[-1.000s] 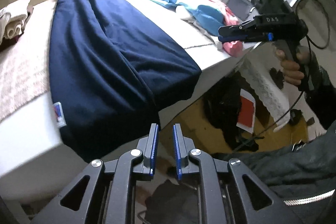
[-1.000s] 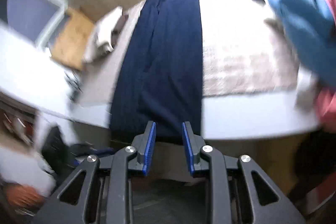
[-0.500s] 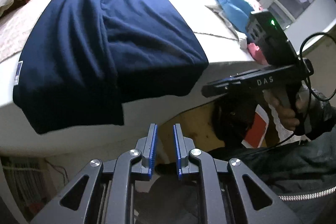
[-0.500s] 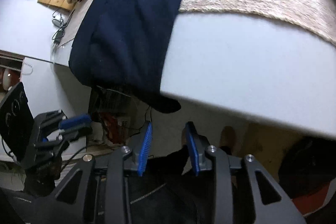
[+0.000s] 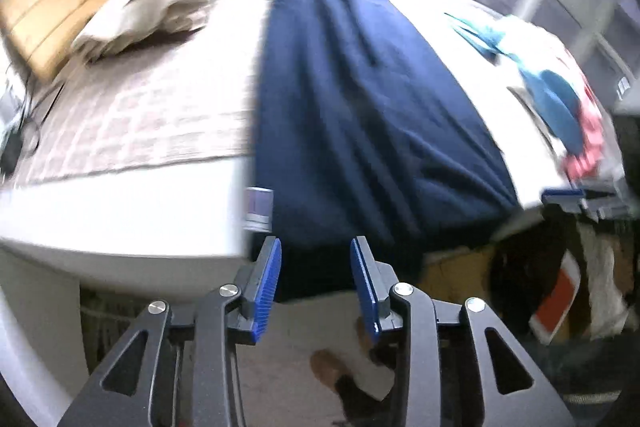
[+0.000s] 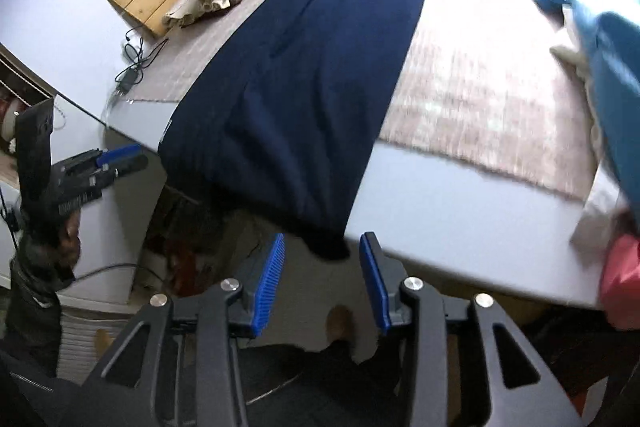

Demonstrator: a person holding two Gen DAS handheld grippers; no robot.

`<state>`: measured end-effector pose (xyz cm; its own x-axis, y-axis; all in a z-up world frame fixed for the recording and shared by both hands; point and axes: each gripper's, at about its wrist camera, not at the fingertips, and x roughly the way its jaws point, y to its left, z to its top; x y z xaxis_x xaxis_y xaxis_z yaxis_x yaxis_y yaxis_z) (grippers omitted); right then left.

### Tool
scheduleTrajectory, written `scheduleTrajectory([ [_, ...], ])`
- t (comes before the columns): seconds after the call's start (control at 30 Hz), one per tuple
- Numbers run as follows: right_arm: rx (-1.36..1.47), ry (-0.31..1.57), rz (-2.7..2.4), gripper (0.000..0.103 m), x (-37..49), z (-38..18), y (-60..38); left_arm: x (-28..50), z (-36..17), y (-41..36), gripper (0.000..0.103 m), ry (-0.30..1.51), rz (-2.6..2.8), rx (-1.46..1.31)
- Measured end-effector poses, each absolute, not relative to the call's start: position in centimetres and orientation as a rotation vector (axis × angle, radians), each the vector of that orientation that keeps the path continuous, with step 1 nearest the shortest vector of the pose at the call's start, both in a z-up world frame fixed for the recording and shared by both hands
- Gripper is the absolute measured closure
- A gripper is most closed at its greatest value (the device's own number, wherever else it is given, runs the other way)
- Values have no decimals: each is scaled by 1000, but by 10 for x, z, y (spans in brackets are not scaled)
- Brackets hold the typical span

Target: Fold clothes

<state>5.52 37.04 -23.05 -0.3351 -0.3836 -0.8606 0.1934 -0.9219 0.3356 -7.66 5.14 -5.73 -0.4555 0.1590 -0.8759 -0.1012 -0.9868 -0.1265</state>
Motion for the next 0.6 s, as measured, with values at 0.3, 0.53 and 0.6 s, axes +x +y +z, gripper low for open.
scheduleTrajectory([
  [0.3, 1434, -43, -2312, 64, 26, -221, 315, -100, -75, 51, 68, 84, 2492, -1549],
  [0.53, 1418, 303, -2299, 64, 18, -239, 264, -103, -87, 48, 68, 89, 2440, -1560],
  [0.6, 1427, 340, -2288, 64, 15, -242, 254, -104, -86, 47, 68, 87, 2436, -1560],
])
